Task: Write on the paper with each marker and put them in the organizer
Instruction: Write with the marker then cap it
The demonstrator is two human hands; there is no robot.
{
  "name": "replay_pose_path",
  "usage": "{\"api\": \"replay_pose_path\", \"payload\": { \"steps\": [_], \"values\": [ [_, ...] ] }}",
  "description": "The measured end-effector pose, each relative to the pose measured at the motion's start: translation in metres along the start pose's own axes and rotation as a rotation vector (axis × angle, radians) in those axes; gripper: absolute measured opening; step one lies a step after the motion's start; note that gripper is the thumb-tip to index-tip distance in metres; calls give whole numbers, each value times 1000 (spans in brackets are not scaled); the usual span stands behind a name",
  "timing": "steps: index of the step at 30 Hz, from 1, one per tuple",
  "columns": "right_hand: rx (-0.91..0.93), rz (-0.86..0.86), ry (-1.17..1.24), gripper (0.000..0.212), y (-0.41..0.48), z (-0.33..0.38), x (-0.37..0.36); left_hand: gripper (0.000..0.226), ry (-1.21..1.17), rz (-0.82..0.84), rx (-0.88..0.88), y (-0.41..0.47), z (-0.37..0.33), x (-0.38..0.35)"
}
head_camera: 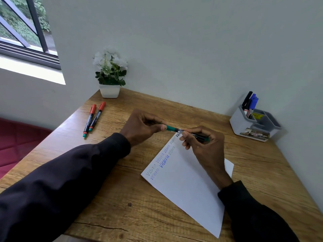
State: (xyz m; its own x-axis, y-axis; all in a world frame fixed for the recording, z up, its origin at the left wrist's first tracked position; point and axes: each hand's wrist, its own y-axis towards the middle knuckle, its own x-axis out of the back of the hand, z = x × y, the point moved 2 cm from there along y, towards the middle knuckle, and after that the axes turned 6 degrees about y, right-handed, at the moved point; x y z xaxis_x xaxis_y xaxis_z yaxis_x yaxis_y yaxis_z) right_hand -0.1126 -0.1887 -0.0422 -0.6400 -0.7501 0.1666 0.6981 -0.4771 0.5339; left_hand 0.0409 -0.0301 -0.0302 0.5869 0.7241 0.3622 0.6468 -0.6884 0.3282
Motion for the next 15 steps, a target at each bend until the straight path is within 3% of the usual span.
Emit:
{"api": "replay_pose_path", "payload": {
  "steps": [8, 13, 15],
  "values": [
    [152, 53, -356, 22, 18, 17, 25, 25, -333, -53, 94, 11, -26, -19],
    [45, 106, -417, 79, 30, 18, 44, 26, -285, 0, 42, 29, -44, -29],
    [33, 85, -400, 88, 35, 18, 62, 25, -261, 20, 19, 33, -48, -30]
  ]
}}
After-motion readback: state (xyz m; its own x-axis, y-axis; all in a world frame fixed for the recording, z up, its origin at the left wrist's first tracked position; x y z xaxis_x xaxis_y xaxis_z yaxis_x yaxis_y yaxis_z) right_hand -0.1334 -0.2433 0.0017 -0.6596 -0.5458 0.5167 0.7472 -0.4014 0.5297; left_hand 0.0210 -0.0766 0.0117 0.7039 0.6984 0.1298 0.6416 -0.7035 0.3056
